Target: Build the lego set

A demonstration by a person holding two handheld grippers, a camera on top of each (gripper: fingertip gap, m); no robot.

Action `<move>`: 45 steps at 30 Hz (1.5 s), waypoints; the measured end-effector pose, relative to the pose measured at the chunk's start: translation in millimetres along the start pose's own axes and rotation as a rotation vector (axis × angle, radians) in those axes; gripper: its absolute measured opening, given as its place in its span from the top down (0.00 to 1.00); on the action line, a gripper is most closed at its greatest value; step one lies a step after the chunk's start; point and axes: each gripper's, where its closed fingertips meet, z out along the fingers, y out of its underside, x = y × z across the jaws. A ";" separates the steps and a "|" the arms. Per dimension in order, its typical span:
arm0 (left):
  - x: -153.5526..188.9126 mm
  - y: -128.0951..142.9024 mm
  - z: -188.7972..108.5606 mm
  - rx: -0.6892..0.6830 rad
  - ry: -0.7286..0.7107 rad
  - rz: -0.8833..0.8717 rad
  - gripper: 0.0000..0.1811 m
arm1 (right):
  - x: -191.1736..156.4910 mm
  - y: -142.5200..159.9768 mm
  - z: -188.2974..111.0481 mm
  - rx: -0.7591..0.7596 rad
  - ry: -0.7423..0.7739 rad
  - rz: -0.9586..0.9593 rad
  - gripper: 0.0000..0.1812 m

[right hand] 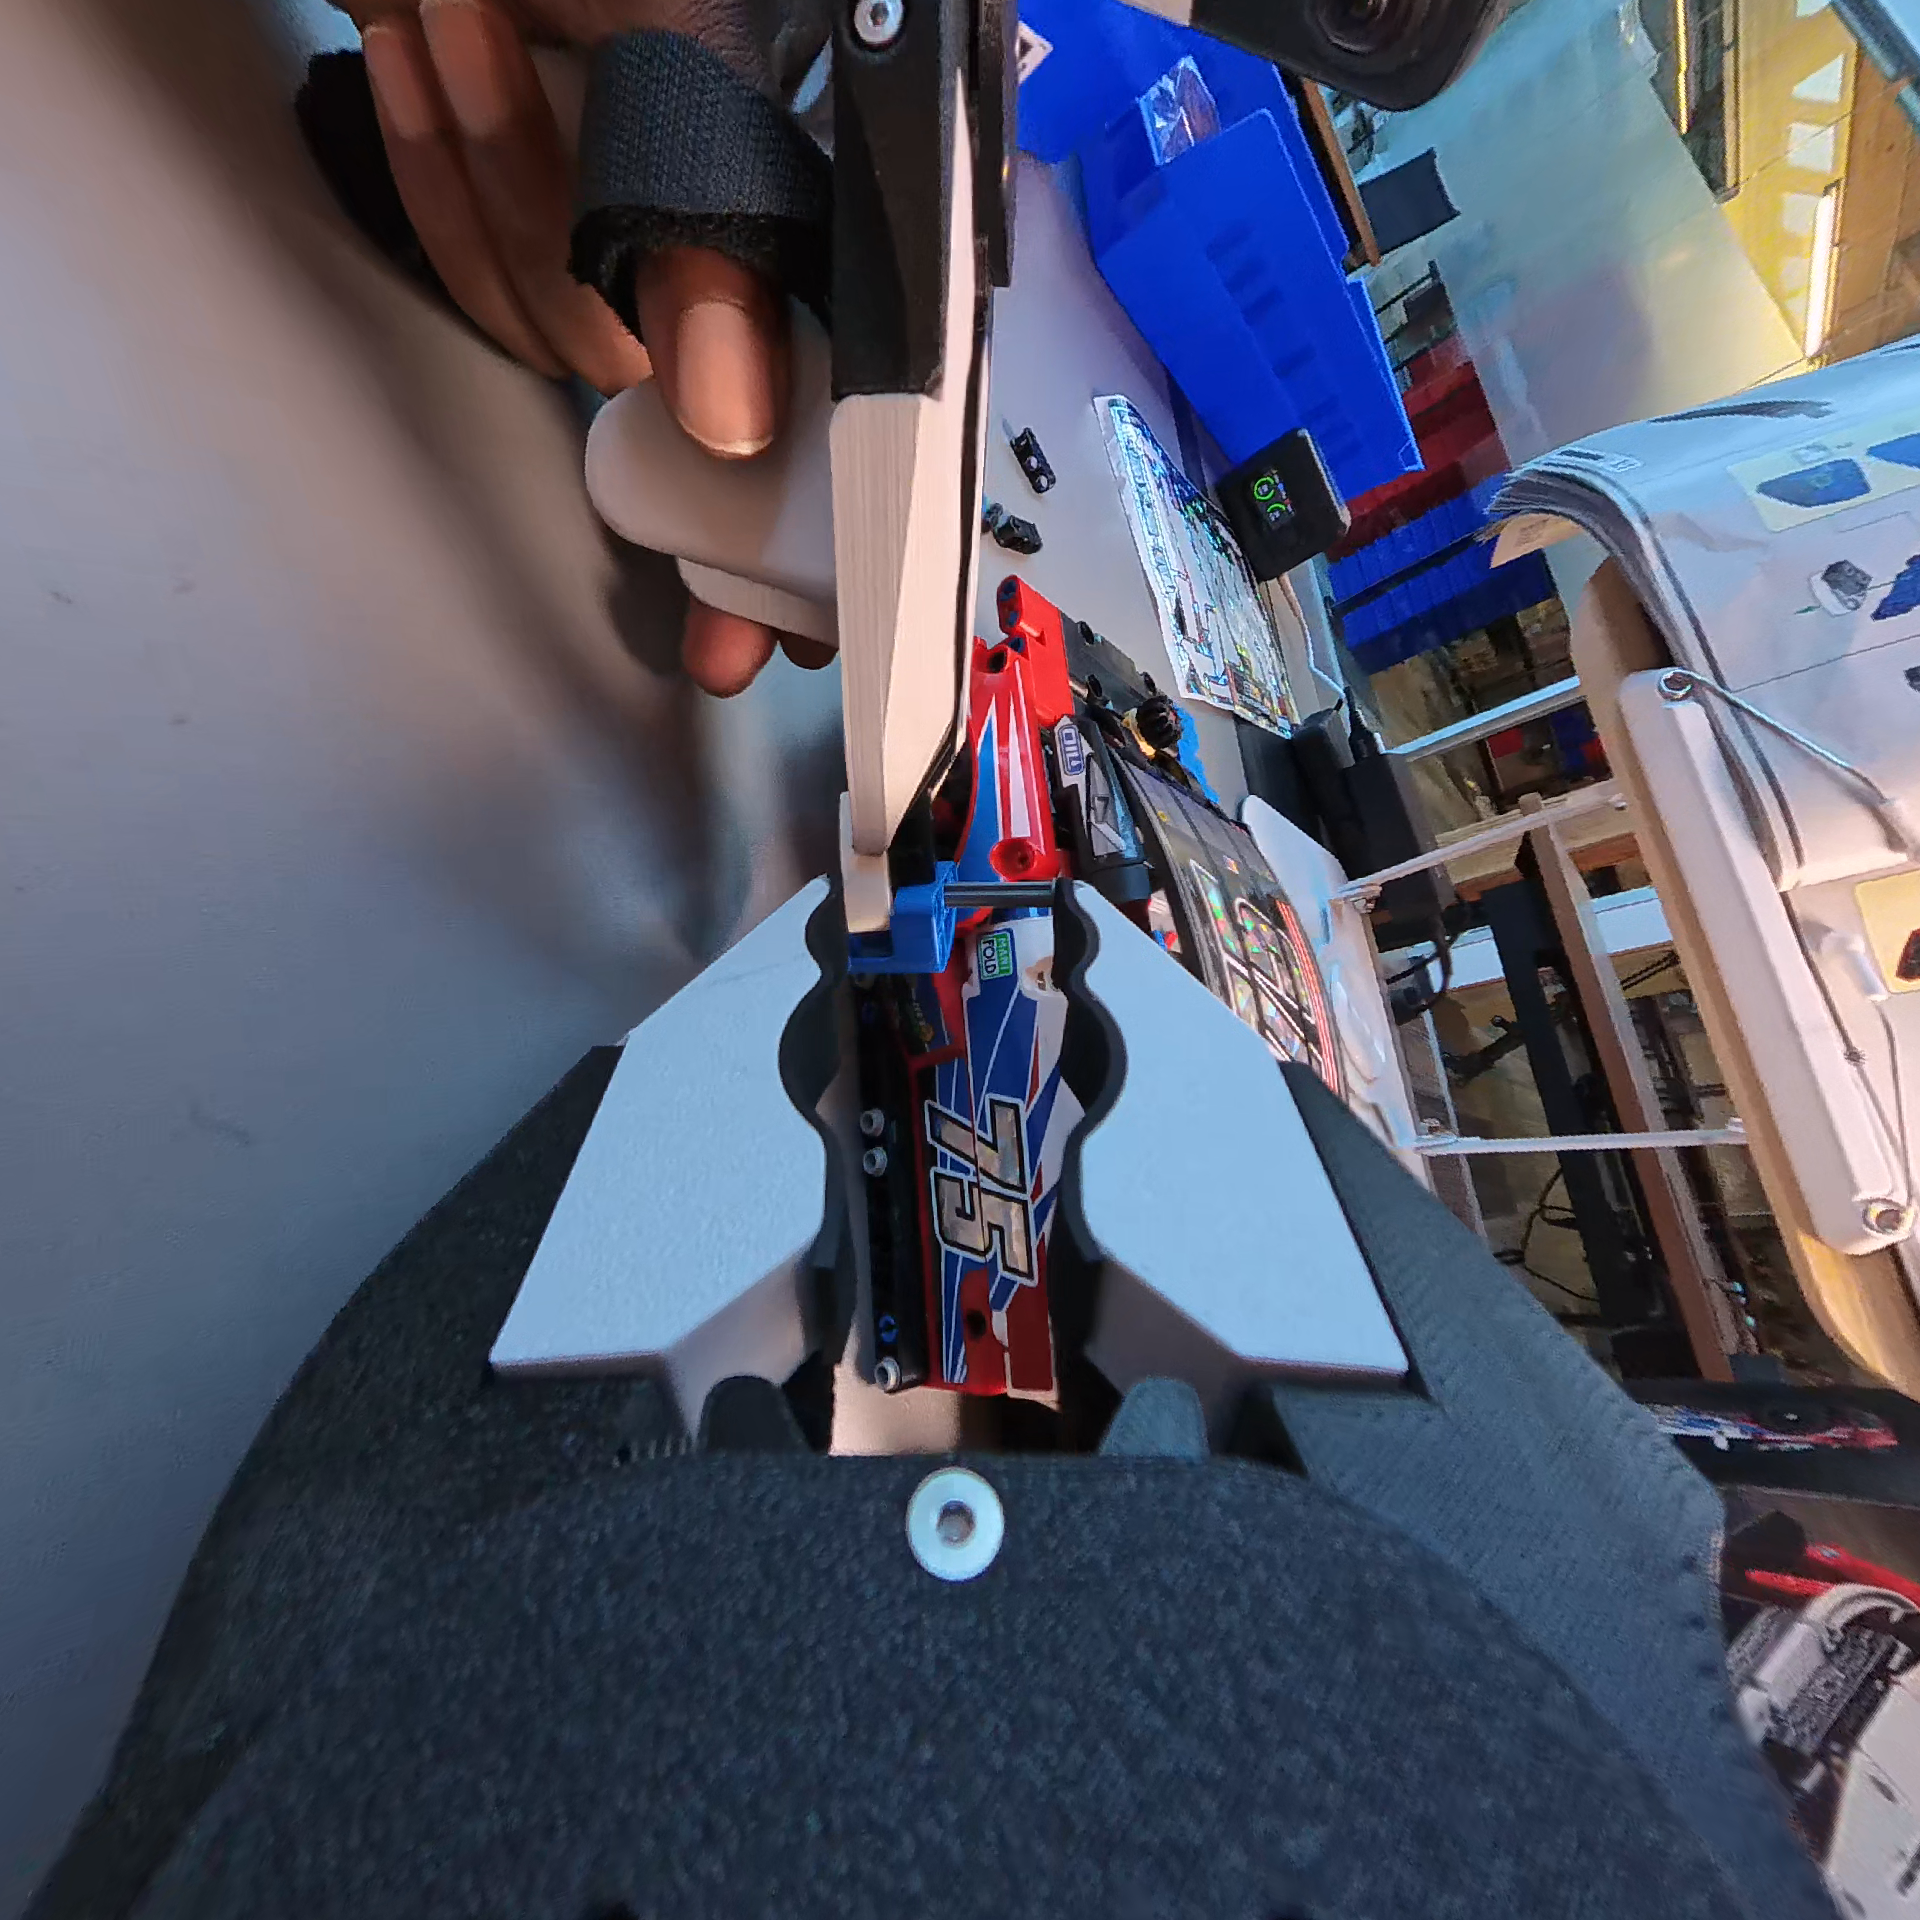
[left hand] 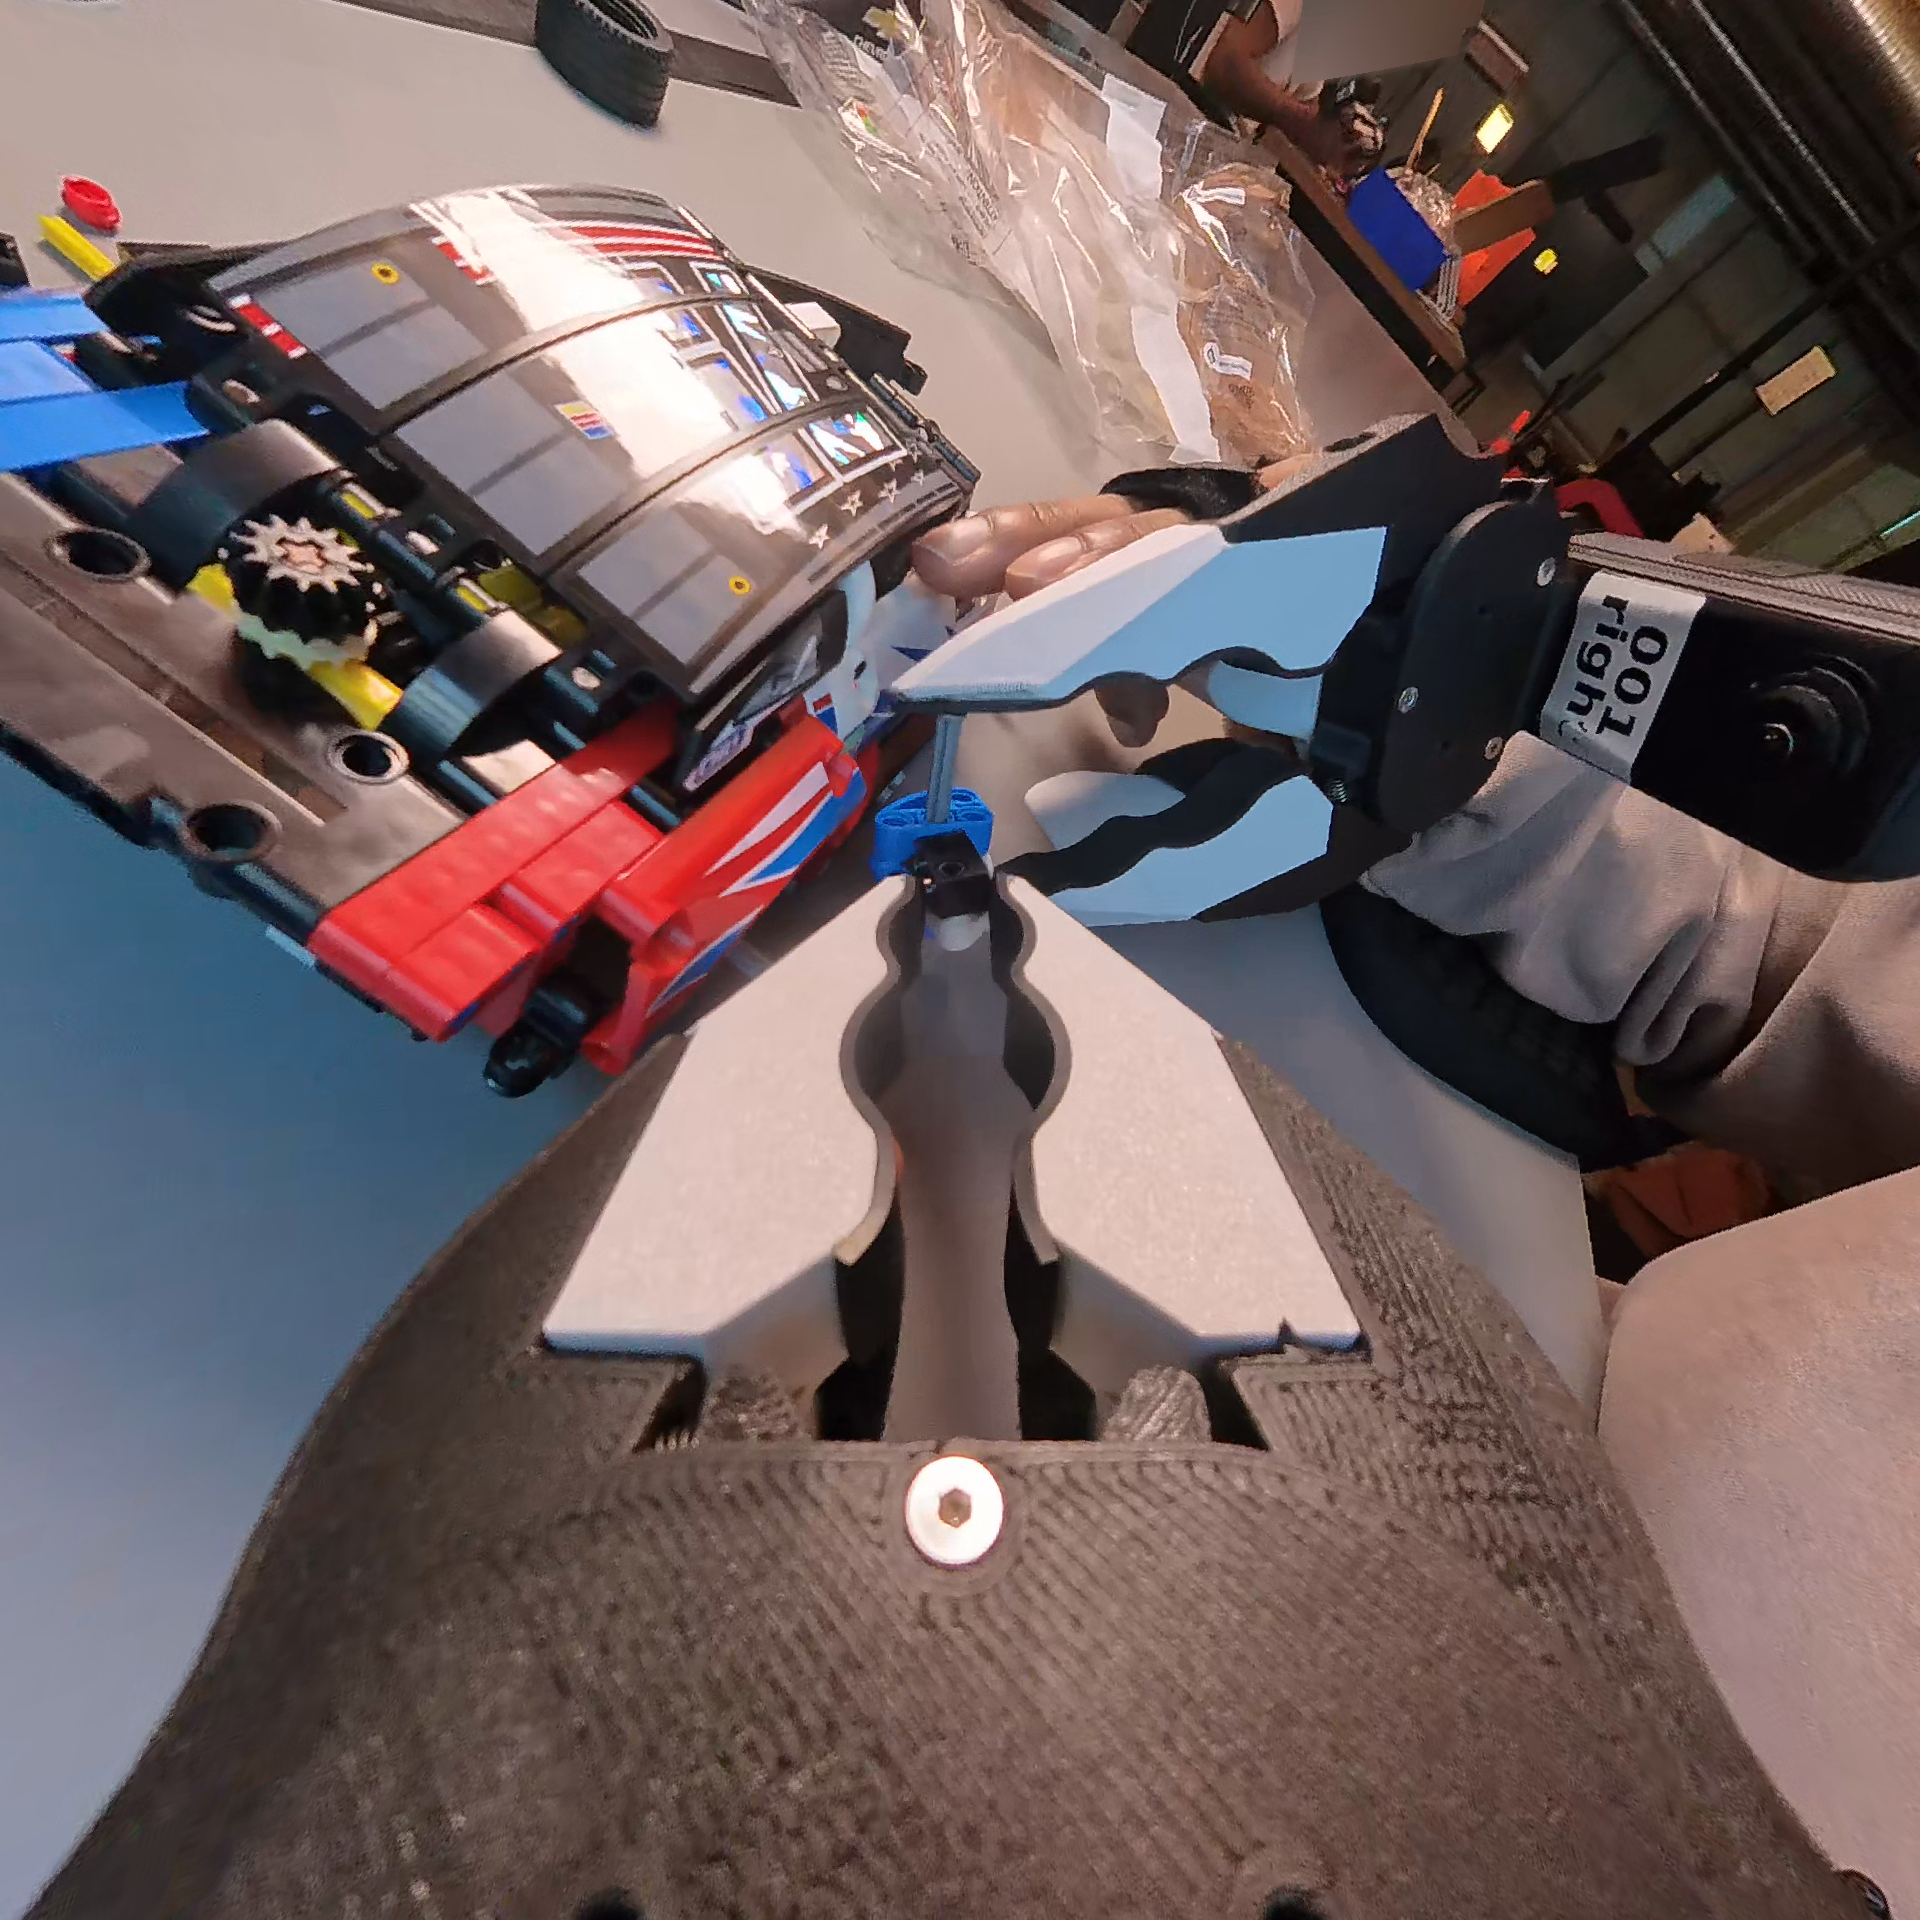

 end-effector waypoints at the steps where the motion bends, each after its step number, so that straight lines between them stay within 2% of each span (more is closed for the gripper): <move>1: 1.0 -0.7 -0.5 0.005 0.007 0.003 0.94 | 0.4 -0.7 -0.8 0.003 -0.005 0.014 0.80; 10: 7.4 -3.9 -3.3 0.022 -0.029 0.152 0.95 | 3.5 -5.9 -4.3 0.019 0.014 0.010 0.78; 31: 10.6 -6.9 -7.7 0.052 0.024 0.094 0.93 | 7.2 -14.7 -7.5 -0.007 0.057 -0.038 0.80; 41: 25.8 -16.9 -16.9 0.132 -0.021 0.404 0.94 | 15.6 -28.5 -15.3 0.039 0.101 -0.043 0.78; 45: 30.0 -22.0 -19.6 0.172 -0.019 0.418 0.94 | 20.2 -32.4 -18.8 0.048 0.119 -0.034 0.79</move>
